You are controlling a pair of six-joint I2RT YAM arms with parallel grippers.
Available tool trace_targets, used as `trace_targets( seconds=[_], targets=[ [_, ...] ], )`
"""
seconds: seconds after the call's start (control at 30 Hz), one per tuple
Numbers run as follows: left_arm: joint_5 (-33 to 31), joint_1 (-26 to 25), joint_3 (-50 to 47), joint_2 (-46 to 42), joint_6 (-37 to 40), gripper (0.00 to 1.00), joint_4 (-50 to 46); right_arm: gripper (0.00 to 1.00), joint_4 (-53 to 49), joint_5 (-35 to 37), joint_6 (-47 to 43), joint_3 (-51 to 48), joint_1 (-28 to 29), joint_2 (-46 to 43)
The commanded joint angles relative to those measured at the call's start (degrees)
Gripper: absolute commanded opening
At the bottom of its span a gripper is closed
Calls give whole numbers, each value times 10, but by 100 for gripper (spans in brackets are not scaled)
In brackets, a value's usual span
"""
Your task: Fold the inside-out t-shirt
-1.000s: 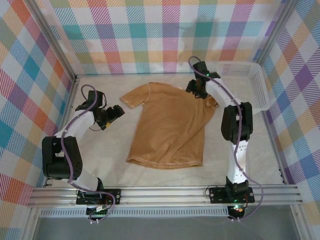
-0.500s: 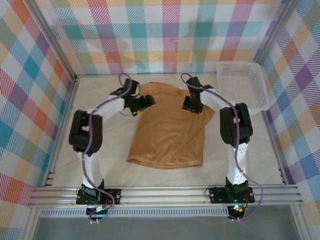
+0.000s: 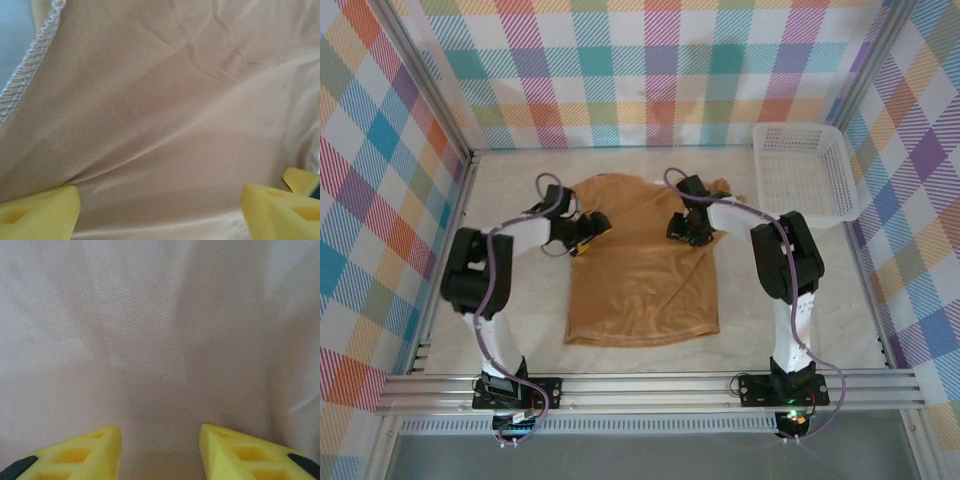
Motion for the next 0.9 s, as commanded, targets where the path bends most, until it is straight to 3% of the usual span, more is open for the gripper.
trace_targets(
  seconds=[0.0,0.13,0.47,0.77,0.87],
  targets=[
    [-75,30,-81,-70,51,86,-119,48,-11,-21,19,-35,32,-36],
    [-91,38,-69,-117,73,88,-151,51,-40,29,-12,-6,27,-49],
    [-79,37,71,-77,68,87,-195,50,-131,148,-121,159,-7,32],
    [-111,46,161,-22,78,88,-222,47,-154,98,-122,270,-33,120],
    [-108,55,175,4,67,88,-207,35,-151,100,-116,284,-33,140]
  ],
)
